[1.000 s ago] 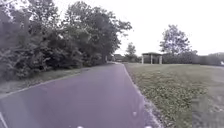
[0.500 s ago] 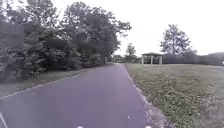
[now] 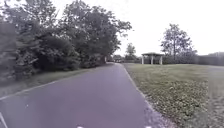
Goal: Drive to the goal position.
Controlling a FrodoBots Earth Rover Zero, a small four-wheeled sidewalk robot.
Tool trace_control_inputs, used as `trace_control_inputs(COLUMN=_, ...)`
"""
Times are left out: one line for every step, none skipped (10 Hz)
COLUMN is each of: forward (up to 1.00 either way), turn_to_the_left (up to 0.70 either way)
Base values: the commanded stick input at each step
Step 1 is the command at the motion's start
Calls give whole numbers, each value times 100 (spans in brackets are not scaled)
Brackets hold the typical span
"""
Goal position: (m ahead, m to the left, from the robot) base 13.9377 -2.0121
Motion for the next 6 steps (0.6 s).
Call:
trace_control_inputs(forward=70, turn_to_the_left=0)
trace_control_inputs(forward=70, turn_to_the_left=0)
trace_control_inputs(forward=70, turn_to_the_left=0)
trace_control_inputs(forward=70, turn_to_the_left=0)
trace_control_inputs(forward=70, turn_to_the_left=0)
trace_control_inputs(forward=70, turn_to_the_left=0)
